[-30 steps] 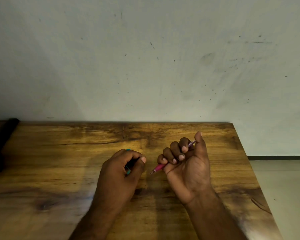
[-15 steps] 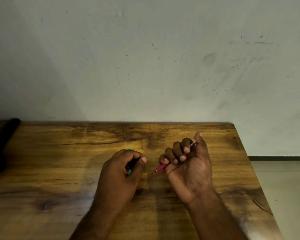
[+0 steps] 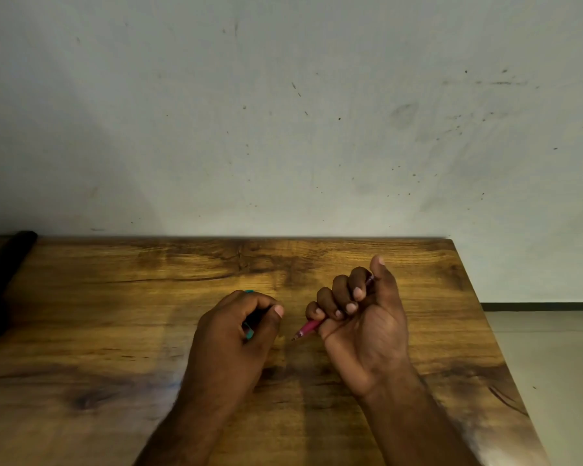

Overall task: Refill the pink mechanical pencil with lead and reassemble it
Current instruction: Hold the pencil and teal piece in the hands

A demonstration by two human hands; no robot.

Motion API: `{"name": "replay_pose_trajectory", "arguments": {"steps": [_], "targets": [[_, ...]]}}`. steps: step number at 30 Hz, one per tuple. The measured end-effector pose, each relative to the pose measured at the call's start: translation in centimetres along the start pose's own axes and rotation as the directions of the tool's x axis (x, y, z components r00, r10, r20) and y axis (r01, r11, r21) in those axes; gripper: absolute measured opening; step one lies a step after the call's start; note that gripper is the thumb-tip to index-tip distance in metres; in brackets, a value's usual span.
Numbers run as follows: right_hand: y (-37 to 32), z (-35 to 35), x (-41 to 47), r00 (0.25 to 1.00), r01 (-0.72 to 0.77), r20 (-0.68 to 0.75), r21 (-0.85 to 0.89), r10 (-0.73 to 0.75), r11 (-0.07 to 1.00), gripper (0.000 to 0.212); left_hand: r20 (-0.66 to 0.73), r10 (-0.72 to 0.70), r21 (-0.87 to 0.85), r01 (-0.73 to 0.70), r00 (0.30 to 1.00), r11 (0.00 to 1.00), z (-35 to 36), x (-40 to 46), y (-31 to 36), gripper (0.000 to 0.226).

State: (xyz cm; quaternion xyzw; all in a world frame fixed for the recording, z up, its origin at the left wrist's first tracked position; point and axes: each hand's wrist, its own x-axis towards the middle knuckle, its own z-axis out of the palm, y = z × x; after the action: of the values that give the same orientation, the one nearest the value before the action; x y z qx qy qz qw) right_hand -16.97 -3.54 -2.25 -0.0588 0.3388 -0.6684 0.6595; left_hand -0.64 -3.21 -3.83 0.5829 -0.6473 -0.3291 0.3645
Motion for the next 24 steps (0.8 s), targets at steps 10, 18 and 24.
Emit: {"name": "replay_pose_trajectory", "arguments": {"steps": [10, 18, 24], "targets": [[0.04, 0.04, -0.05, 1.0, -0.009, 0.001, -0.012, 0.009, 1.0, 0.054, 0.013, -0.004, 0.011, 0.004, 1.0, 1.0, -0.17, -0.02, 0.27, 0.011], [-0.01, 0.01, -0.16, 1.0, -0.002, -0.012, -0.03, 0.002, 1.0, 0.054, 0.016, 0.011, 0.012, -0.011, 1.0, 1.0, -0.18, -0.03, 0.4, 0.014], [0.01, 0.08, -0.24, 1.0, 0.004, 0.0, -0.031, -0.004, 1.0, 0.053, 0.014, 0.011, 0.007, -0.011, 1.0, 1.0, -0.07, -0.07, 0.34, 0.014]]}}
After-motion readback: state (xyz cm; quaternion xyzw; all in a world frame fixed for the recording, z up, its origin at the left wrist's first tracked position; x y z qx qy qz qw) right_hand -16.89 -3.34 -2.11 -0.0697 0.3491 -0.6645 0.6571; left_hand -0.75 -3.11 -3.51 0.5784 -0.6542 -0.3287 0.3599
